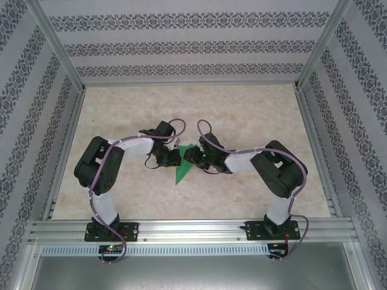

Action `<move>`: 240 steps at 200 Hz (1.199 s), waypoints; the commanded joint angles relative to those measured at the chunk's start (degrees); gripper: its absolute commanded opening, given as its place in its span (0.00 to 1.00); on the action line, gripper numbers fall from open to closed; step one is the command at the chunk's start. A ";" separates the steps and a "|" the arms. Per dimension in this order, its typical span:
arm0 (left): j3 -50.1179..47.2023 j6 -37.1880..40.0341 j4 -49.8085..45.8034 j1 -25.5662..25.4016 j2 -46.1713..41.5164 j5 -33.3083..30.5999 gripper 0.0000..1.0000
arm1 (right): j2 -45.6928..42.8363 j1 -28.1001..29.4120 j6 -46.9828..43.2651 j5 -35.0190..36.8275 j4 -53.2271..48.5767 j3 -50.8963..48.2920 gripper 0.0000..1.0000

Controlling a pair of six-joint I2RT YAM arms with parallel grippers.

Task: Fold a paper plane with a square sheet of paper (pick it up from the middle)
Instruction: Turn over the paper at the center of the table.

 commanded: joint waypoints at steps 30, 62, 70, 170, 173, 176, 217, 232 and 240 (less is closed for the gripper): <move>-2.57 -1.87 2.22 -1.03 0.04 1.36 0.14 | 3.66 0.38 -1.24 -1.81 3.07 3.05 0.27; -3.24 -2.57 3.31 -0.99 -0.89 1.92 0.14 | 3.92 0.46 -1.95 -1.72 2.88 3.33 0.22; -3.44 -2.81 3.73 -0.98 -1.12 2.27 0.14 | 3.93 0.35 -2.02 -1.64 2.69 3.33 0.20; -9.37 -7.57 10.70 -1.05 -14.09 -0.17 0.25 | -7.80 0.41 -12.22 7.74 -21.77 7.08 0.04; -9.74 -7.92 10.85 -0.99 -15.01 -0.93 0.25 | -8.54 0.38 -12.75 8.63 -23.50 7.33 0.04; -10.06 -8.26 10.99 -1.02 -15.88 -1.76 0.26 | -9.28 0.38 -13.27 9.60 -25.43 7.65 0.04; -14.27 -9.31 9.89 -0.89 -29.10 -15.05 0.34 | -14.98 2.23 -20.22 31.29 -60.60 18.65 0.05; -15.13 -9.47 8.16 -0.90 -33.46 -20.26 0.37 | -14.52 3.63 -20.89 38.67 -70.62 23.22 0.06; -15.89 -9.60 7.70 -0.94 -35.56 -22.68 0.38 | -13.59 4.47 -20.79 41.94 -75.18 25.66 0.06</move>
